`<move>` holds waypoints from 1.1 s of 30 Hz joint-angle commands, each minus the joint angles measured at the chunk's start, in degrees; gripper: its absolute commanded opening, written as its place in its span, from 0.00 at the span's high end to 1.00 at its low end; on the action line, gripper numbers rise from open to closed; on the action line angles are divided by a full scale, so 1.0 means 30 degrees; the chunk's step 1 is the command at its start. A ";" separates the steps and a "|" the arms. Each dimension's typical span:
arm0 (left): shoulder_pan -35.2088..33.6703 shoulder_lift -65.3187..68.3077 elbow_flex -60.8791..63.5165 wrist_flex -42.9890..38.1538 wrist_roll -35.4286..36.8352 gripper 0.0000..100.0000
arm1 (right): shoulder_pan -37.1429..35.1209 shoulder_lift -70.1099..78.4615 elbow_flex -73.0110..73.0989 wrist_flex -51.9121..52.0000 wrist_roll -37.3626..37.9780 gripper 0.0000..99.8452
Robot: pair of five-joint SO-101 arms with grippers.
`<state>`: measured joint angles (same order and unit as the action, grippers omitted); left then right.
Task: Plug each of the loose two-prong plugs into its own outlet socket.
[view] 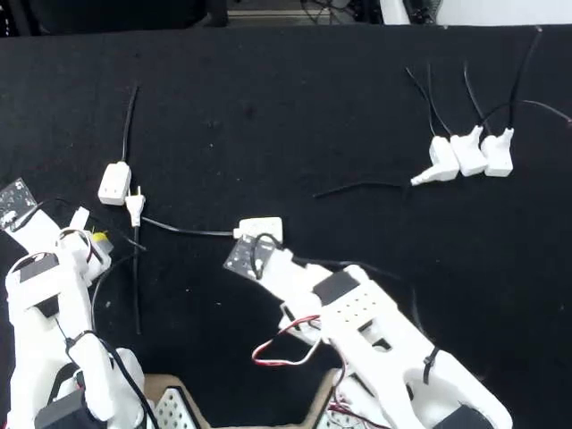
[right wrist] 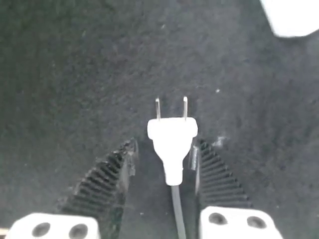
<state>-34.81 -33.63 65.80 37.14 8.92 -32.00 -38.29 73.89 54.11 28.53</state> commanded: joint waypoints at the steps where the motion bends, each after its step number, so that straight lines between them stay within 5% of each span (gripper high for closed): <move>1: 0.0220 -0.0674 -0.0161 -0.0234 0.0147 0.75 | 0.0293 -0.0103 -0.0571 -0.0967 -0.0029 0.84; 11: 0.0190 -0.0674 -0.0161 -0.0234 0.0088 0.75 | 0.4220 -0.0190 -0.1919 -0.1846 0.2256 0.99; 33: 0.0161 -0.0674 -0.0161 -0.0234 0.0059 0.75 | 0.5714 -0.0073 -0.2535 -0.1407 0.2110 0.84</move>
<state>-34.81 -33.63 65.80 37.14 8.92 -16.00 -38.29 69.58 49.63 34.59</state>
